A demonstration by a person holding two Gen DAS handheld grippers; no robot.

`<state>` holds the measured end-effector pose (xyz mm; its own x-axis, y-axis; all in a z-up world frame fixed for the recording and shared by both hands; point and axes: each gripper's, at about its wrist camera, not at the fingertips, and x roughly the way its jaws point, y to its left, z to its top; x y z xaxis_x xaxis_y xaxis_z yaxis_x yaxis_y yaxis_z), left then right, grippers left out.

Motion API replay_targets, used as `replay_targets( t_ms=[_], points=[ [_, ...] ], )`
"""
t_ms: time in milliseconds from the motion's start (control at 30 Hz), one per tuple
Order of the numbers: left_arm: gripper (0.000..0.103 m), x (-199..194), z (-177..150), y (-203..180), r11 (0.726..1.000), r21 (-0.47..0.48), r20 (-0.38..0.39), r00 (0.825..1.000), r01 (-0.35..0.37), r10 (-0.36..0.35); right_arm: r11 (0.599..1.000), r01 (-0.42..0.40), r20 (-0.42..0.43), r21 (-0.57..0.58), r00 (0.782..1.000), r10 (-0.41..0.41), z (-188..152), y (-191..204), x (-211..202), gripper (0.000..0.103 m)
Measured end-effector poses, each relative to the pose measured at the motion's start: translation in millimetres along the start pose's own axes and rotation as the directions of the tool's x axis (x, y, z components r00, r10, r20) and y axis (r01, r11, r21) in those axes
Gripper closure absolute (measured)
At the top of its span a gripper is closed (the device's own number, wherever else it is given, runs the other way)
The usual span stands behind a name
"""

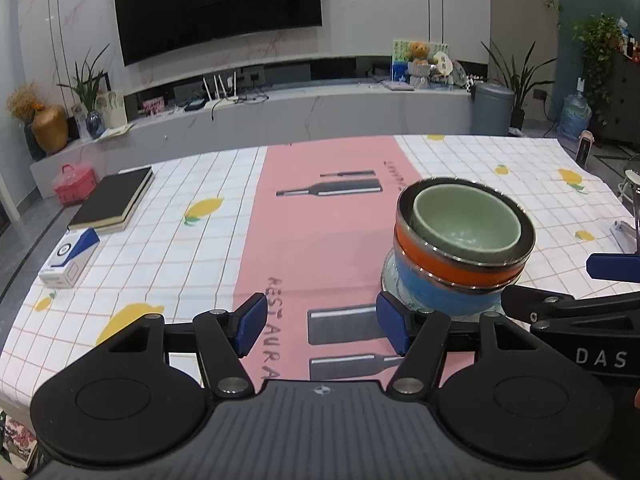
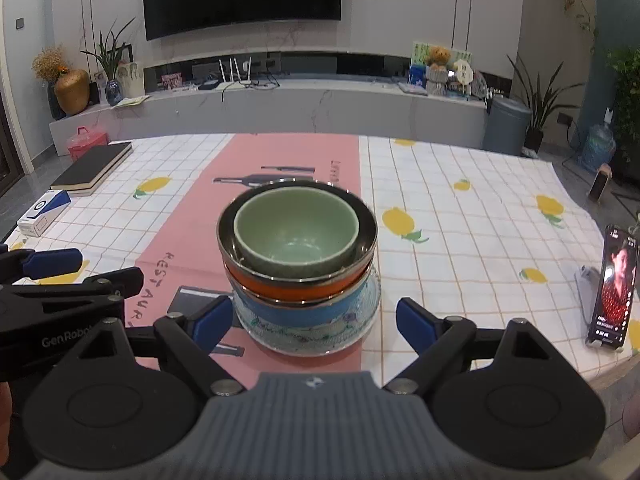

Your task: Organize plates and bowls

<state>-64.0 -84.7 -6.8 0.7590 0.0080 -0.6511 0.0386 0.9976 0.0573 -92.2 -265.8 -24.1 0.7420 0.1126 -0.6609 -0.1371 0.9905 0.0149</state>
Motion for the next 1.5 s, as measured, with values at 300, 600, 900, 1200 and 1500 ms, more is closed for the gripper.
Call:
replay_targets(
  t_ms=[300,600,900,1200,1500],
  points=[
    [0.029,2,0,1,1.000,0.001,-0.010,1.000,-0.005,0.005,1.000,0.013,-0.010,-0.001,1.000,-0.013,2,-1,3,0.016],
    [0.029,4,1,4,1.000,-0.003,-0.011,1.000,-0.008,0.008,1.000,0.016,-0.019,0.001,1.000,-0.016,4,2,7,0.015],
    [0.029,4,2,4,1.000,0.002,-0.012,1.000,-0.008,0.008,1.000,0.022,-0.032,0.005,0.999,-0.022,4,2,11,0.015],
    [0.029,4,1,4,1.000,0.006,-0.014,1.000,-0.008,0.009,1.000,0.022,-0.038,0.012,0.999,-0.022,4,1,13,0.014],
    [0.029,5,1,5,1.000,0.008,-0.021,1.000,-0.011,0.012,1.000,0.019,-0.040,0.012,0.999,-0.019,4,2,15,0.014]
  ],
)
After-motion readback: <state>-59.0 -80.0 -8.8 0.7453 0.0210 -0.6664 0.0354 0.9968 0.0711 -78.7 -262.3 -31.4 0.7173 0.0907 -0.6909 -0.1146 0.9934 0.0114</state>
